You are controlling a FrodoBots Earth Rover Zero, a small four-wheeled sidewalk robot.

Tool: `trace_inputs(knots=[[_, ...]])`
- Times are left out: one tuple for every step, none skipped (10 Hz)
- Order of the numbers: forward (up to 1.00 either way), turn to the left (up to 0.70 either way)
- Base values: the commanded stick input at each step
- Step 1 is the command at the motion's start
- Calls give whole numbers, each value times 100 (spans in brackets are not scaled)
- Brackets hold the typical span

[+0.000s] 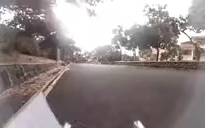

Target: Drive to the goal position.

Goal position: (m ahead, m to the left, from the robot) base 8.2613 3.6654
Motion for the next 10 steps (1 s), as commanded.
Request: trace_inputs(knots=[[100, 0], [100, 0], [100, 0], [100, 0], [100, 0], [100, 0], [100, 0], [100, 0], [100, 0], [100, 0]])
